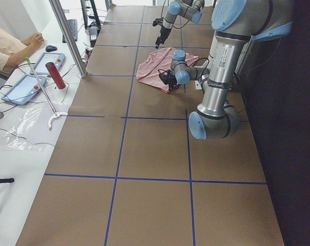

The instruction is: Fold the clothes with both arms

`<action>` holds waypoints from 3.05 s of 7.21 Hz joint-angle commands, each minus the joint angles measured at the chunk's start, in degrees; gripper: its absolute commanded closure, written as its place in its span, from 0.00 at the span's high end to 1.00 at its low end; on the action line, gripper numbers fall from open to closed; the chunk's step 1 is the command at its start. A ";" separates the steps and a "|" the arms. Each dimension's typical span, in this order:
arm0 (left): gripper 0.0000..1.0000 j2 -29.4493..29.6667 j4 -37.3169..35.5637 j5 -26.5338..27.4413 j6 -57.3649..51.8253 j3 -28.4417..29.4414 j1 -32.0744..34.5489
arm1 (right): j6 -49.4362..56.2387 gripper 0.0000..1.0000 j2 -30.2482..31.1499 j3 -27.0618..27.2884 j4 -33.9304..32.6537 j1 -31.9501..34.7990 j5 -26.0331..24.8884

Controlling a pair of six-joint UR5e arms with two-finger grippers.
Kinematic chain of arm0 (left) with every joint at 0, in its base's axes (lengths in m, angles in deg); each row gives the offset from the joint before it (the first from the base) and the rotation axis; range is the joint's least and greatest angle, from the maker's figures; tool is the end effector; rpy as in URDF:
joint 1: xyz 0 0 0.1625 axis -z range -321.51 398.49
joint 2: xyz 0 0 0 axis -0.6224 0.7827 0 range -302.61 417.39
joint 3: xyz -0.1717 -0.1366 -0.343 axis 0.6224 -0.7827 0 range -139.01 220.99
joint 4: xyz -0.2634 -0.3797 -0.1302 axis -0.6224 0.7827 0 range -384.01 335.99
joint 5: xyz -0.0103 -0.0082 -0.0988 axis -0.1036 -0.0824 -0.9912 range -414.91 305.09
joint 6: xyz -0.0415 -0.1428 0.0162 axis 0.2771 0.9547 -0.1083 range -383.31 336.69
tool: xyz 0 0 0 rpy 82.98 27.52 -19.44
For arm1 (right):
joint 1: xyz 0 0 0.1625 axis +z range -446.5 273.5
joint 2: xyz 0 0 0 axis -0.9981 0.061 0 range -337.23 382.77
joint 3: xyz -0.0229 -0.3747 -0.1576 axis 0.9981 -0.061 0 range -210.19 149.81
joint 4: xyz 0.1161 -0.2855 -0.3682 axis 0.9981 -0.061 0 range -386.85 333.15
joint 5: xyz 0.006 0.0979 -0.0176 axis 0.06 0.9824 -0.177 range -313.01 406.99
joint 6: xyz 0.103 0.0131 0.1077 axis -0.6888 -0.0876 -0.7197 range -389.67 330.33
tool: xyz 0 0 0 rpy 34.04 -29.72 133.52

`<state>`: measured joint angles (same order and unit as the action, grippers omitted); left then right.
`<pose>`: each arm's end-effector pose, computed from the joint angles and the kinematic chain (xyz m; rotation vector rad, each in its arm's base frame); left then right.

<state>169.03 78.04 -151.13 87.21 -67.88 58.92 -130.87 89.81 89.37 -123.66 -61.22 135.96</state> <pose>0.5959 -0.3470 0.2526 -0.1033 0.9321 -0.6129 -0.4990 -0.3862 0.2044 0.1166 -0.8028 0.6092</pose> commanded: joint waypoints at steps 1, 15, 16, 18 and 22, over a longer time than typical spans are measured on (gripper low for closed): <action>0.00 2.00 -1.24 2.67 -10.11 -0.65 4.96 | 0.38 1.00 0.02 0.67 0.05 0.03 -0.55; 0.54 16.08 26.01 -3.45 -24.39 27.41 25.97 | 11.36 1.00 -4.44 -12.14 10.80 -8.83 2.70; 0.54 15.72 26.01 -3.46 -24.39 27.40 25.97 | 13.98 1.00 -7.07 -13.55 6.77 -9.19 2.70; 0.54 15.72 26.01 -3.46 -24.30 27.48 25.97 | 16.64 1.00 -6.66 -13.91 5.06 -9.63 2.70; 0.54 15.72 26.01 -3.46 -24.12 27.40 25.97 | 23.12 1.00 -6.39 -16.64 3.93 -10.52 3.31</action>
<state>184.75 104.05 -154.58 63.04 -40.46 84.92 -109.91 83.35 72.99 -118.93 -71.68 138.85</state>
